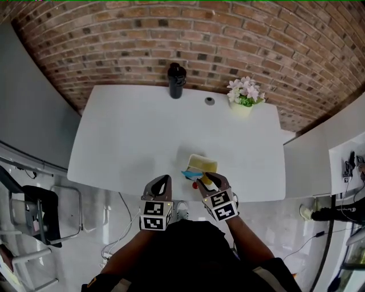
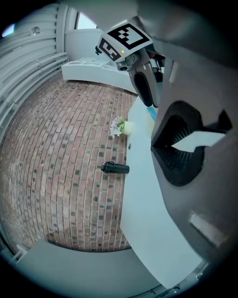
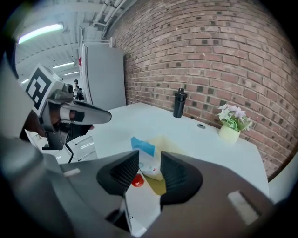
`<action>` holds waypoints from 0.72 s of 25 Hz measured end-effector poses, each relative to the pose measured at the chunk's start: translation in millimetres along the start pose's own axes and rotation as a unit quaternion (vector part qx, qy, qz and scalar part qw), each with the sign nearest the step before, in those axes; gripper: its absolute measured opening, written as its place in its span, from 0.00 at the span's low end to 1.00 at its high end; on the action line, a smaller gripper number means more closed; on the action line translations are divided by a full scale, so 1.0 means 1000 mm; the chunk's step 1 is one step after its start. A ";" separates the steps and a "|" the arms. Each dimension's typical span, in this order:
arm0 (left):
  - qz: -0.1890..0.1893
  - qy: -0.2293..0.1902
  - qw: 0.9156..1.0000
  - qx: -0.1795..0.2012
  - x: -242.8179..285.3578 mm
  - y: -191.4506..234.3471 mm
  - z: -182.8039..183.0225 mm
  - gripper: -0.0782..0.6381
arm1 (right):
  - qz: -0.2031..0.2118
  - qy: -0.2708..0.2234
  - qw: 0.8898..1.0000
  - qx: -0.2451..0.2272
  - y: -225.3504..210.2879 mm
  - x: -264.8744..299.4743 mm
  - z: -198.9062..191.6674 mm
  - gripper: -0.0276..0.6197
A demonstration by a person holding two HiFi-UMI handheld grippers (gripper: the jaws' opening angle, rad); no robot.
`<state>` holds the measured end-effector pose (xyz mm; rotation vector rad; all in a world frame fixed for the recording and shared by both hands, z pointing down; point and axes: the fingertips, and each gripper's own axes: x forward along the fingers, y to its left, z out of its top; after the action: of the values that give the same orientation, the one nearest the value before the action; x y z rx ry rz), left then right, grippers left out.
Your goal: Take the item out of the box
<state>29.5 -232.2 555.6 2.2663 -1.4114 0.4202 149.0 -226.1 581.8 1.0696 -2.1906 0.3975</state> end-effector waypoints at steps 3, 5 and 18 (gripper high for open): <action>0.004 0.007 1.000 0.001 0.006 0.001 -0.004 0.12 | 0.010 0.002 1.000 -0.003 -0.001 0.006 -0.002 0.27; 0.006 0.011 1.000 0.001 0.009 0.001 -0.006 0.12 | 0.016 0.003 1.000 -0.006 -0.001 0.010 -0.002 0.27; 0.004 0.029 0.999 0.013 0.026 -0.002 -0.013 0.12 | 0.033 0.014 0.999 -0.042 0.006 0.022 -0.008 0.22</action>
<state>41.8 -244.5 578.5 2.2511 -1.3956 0.5063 137.5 -230.8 602.8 0.9447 -2.2023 0.3444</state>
